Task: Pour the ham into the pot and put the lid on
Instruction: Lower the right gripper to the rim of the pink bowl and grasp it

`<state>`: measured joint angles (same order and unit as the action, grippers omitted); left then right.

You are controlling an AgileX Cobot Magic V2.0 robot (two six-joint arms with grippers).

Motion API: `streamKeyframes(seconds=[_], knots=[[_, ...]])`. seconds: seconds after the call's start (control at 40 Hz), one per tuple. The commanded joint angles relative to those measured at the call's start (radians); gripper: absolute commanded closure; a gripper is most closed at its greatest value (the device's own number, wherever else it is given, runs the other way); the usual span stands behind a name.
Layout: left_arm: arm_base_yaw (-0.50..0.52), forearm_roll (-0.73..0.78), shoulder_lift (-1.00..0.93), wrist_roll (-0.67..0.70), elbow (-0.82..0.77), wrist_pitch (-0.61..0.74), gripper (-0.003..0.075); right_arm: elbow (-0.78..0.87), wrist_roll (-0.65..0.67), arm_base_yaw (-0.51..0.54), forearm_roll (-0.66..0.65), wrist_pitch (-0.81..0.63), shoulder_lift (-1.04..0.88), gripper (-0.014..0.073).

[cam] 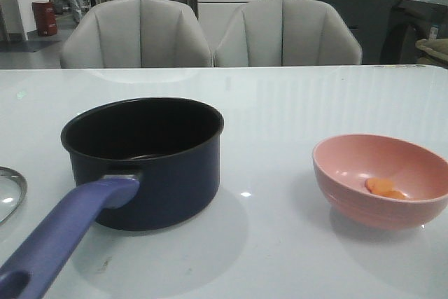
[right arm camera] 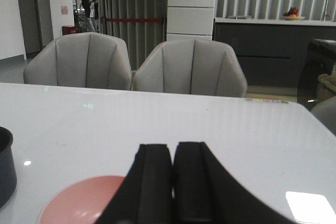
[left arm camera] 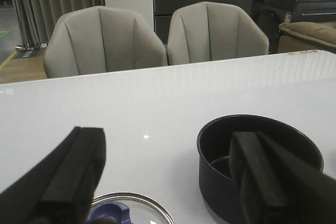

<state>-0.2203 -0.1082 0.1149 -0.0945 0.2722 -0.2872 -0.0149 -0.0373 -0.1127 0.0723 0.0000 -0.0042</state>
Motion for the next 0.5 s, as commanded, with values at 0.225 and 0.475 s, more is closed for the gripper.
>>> streamKeyframes(seconds=[0.225,0.475], knots=[[-0.007,-0.007,0.01,0.0,0.026,0.091,0.0199,-0.352,0.008,-0.005,0.013,0.36,0.301,0.0445],[-0.007,-0.007,0.01,0.0,0.026,0.097,0.0199,-0.36,0.037,-0.005,0.035,0.359,0.388,0.0443]])
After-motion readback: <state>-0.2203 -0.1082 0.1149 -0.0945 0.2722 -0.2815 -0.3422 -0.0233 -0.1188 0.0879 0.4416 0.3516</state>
